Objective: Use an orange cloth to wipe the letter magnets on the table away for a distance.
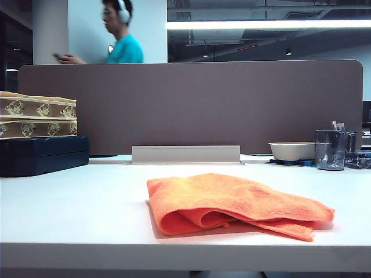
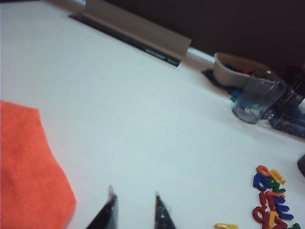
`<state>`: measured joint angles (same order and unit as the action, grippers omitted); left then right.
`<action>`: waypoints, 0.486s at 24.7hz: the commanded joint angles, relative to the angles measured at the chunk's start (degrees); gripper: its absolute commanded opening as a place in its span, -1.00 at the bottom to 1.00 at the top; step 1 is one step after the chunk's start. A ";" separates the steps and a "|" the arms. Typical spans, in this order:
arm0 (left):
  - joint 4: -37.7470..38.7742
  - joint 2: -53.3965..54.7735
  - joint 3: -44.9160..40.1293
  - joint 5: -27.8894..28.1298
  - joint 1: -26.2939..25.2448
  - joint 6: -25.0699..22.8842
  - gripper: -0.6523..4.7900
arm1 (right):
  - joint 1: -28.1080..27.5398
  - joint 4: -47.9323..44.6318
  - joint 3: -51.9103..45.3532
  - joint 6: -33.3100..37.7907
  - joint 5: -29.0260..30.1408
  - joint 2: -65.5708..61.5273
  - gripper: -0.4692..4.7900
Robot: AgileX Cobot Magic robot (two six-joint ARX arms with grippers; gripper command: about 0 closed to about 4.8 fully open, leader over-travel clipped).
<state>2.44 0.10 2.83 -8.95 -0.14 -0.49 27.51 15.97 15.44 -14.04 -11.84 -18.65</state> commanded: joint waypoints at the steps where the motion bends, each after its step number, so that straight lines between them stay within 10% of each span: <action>1: 1.95 0.00 0.26 -0.28 0.04 -1.36 -0.78 | -0.02 -1.60 -1.66 0.15 -1.05 8.07 -0.46; 12: 5.84 0.02 0.17 1.40 0.52 -2.54 -0.78 | -1.03 -13.27 -4.22 0.70 -11.93 8.37 -0.59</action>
<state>8.97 0.10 2.79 -7.31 0.14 -2.96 26.59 4.43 11.29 -13.52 -21.91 -9.63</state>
